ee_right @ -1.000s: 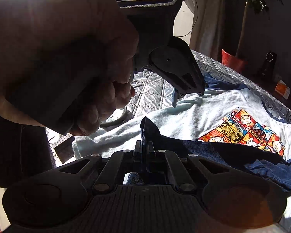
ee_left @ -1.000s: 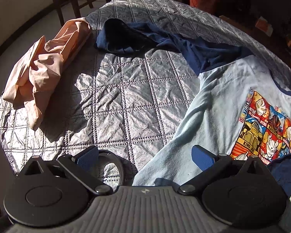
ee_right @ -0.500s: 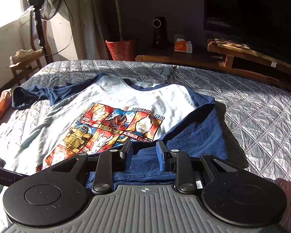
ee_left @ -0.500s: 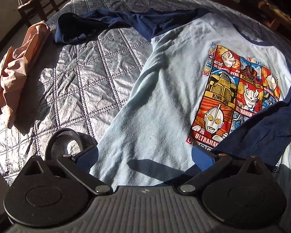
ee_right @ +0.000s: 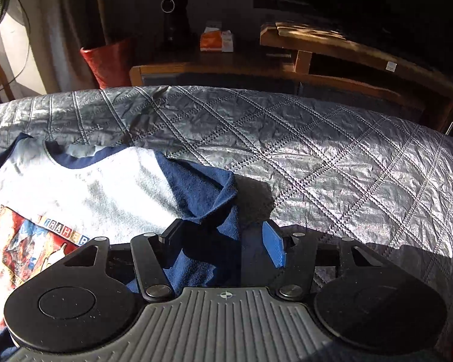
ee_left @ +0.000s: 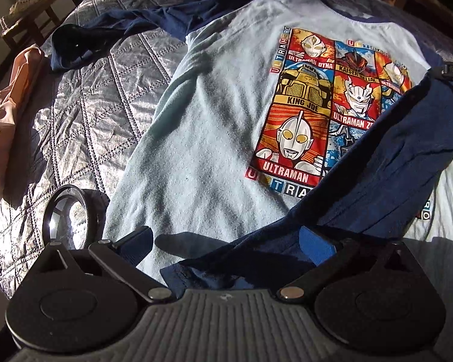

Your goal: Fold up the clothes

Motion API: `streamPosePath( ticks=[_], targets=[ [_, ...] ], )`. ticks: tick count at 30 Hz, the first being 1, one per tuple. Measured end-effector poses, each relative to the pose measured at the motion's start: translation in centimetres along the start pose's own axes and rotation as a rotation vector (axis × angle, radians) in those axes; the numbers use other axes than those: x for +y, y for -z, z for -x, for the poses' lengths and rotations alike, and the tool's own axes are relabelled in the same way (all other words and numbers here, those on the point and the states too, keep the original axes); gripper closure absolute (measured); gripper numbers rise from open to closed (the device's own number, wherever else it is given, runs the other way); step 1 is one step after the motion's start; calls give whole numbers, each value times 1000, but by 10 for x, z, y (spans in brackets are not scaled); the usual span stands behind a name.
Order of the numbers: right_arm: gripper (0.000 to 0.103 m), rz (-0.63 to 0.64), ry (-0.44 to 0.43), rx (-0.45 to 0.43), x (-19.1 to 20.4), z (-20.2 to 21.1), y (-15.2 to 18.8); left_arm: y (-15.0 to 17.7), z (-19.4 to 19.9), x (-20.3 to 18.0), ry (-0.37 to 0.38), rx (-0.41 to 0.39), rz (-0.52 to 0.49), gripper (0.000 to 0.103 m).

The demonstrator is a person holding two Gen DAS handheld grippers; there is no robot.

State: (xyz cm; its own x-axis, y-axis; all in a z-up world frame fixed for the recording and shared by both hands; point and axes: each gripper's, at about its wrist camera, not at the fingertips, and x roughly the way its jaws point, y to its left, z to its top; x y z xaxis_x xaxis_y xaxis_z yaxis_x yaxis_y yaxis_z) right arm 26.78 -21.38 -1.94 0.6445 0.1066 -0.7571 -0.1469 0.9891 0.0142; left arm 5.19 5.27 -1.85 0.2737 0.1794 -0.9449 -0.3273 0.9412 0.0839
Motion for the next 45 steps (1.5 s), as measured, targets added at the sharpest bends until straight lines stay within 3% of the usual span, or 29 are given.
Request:
streamPosePath(
  ticks=[1, 2, 7, 11, 13, 14, 15, 16, 17, 18, 20, 22, 24, 25, 26, 27, 30, 32, 36, 37, 38, 39, 41, 45],
  targets=[
    [65, 11, 11, -29, 3, 7, 0, -2, 0, 2, -6, -2, 11, 0],
    [69, 22, -6, -79, 6, 21, 3, -4, 0, 4, -17, -5, 23, 0],
    [67, 91, -109, -110, 33, 60, 48, -9, 2, 12, -65, -39, 65, 1],
    [62, 120, -97, -63, 42, 60, 73, -8, 0, 11, -62, -32, 51, 1],
    [62, 123, -38, -74, 31, 54, 72, -7, -1, 12, -57, -25, 51, 0],
    [44, 105, -10, -80, 22, 50, 69, -7, -2, 12, -55, -22, 51, 0],
    [33, 80, 26, -83, 14, 52, 65, -7, -2, 12, -52, -19, 52, 0],
    [35, 56, 62, -85, 6, 53, 62, -6, -3, 12, -50, -15, 52, 0],
    [53, 31, 98, -88, -1, 54, 59, -6, -3, 12, -47, -12, 52, 0],
    [60, 7, 134, -91, -9, 56, 56, -6, -3, 14, -53, -14, 57, 0],
    [61, 2, 90, -147, -7, 70, 59, -7, -1, 17, -77, -25, 76, 1],
    [65, 22, 29, -148, 3, 77, 68, -9, 1, 22, -89, -36, 95, 1],
    [65, 76, 1, -84, 15, 68, 78, -9, 1, 24, -99, -41, 103, 1],
    [62, 102, 13, -60, 17, 63, 83, -9, 1, 25, -103, -38, 104, 1],
    [48, 82, 37, -68, 13, 62, 83, -9, 0, 26, -106, -35, 105, 1],
    [41, 63, 61, -77, 10, 62, 82, -9, -1, 27, -110, -32, 105, 1],
    [52, 85, 163, -79, 9, 73, 77, -15, -4, 39, -105, -11, 145, 1],
    [53, 67, 117, -110, 15, 91, 80, -22, -3, 55, -109, -13, 204, 1],
    [51, 99, -111, -138, 59, 130, 105, -34, 5, 83, -123, -41, 305, 1],
    [50, 121, -160, -133, 72, 136, 113, -36, 7, 88, -127, -49, 325, 1],
    [42, 177, -212, -109, 92, 141, 123, -37, 8, 92, -130, -53, 340, 1],
    [38, 256, -208, -57, 114, 139, 133, -38, 9, 95, -131, -53, 350, 1],
    [45, 343, -183, -12, 138, 132, 148, -39, 9, 97, -124, -48, 361, 1],
    [46, 208, -230, -44, 137, 143, 126, -39, 11, 103, -110, -47, 380, 1]
  ],
)
